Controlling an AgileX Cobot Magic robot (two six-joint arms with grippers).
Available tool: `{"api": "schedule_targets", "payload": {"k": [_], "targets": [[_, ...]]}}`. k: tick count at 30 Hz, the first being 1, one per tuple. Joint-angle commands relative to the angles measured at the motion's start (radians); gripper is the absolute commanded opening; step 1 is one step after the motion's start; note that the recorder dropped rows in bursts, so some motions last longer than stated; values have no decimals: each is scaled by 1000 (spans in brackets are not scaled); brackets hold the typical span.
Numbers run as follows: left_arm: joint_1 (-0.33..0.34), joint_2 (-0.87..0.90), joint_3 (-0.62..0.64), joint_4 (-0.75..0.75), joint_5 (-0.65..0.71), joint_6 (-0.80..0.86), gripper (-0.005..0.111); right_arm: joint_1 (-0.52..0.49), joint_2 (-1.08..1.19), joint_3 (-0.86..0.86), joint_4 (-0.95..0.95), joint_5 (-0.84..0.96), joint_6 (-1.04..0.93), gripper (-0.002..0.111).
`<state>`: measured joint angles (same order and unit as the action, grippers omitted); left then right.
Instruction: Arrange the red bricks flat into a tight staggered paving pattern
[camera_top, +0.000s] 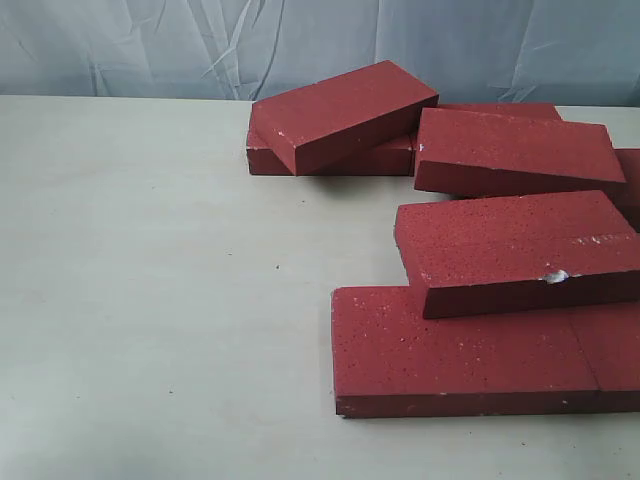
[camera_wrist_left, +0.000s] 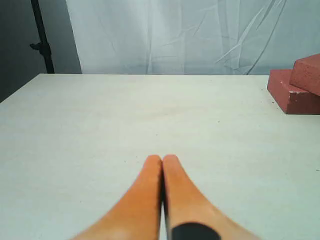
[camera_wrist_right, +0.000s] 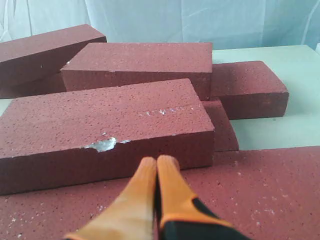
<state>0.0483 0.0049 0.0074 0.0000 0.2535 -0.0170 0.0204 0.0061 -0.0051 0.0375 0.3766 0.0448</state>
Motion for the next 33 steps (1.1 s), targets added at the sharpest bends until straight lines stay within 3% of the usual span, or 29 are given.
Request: {"api": "schedule_targets", "payload": {"k": [1,9,24,33], "targets": [[1,-5,-7,0,-14,-5,0,2,-6,5,0,-11,0,-1],[1,-5,-7,0,-14,-5,0,2,-6,5,-2,-34,0,-1],[1,-5,-7,0,-14,-5,0,2,-6,5,-2,-422,0,-1],[1,-5,-7,0,-14,-5,0,2,-6,5,-2,-514,0,-1]]}}
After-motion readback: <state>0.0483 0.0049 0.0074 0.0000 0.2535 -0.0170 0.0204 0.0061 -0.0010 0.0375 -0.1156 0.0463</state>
